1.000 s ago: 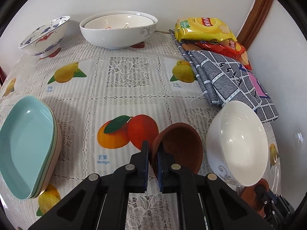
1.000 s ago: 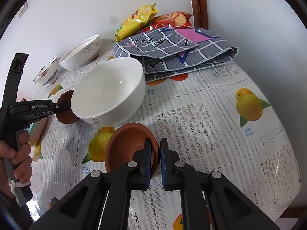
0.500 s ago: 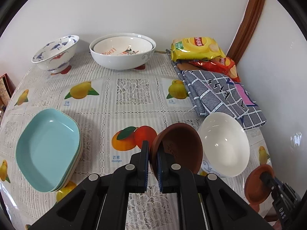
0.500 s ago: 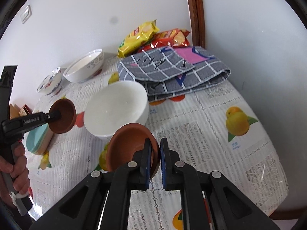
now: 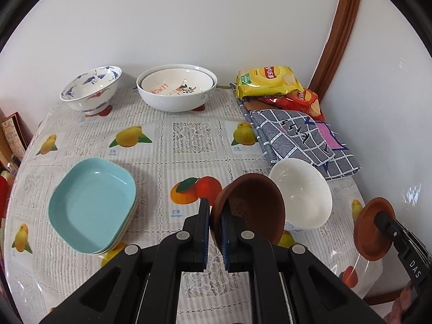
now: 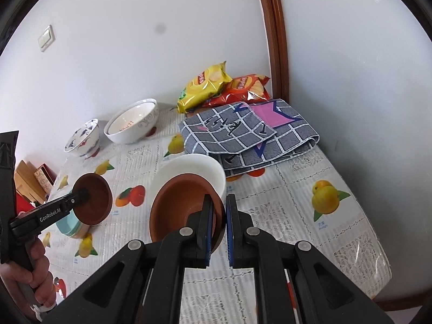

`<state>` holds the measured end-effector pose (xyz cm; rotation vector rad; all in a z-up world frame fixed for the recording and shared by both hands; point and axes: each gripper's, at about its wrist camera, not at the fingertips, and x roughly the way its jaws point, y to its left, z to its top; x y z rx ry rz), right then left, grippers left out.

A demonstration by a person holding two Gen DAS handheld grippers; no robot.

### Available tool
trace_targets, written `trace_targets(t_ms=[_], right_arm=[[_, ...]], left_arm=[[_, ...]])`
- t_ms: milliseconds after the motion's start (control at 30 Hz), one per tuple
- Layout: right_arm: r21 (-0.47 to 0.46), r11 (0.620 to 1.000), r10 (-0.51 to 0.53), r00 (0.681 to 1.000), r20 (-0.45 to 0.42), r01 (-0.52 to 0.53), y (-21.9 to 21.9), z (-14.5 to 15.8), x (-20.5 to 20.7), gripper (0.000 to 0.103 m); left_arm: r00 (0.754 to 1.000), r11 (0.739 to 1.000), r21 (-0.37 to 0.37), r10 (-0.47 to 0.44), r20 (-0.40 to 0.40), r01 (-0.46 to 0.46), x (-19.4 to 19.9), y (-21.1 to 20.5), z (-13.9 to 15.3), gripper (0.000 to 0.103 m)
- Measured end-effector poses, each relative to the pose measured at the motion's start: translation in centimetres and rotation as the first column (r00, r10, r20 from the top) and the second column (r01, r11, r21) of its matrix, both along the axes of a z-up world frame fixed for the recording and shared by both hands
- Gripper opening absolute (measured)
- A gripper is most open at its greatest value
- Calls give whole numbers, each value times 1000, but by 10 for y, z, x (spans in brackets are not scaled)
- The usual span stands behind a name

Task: Organize plates and bowls
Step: 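Carry the right gripper's clay bowl into the white bowl while the left holds its bowl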

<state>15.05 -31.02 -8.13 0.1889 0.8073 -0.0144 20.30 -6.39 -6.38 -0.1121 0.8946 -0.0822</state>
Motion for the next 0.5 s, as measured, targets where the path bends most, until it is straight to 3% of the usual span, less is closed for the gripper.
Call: trace_targets(t_ms=[500], right_arm=[[20,997,-72,997,-2,72,42,11,-19,9]], left_arm=[[997,997,21,-77,15,77,-17,45,17,8]])
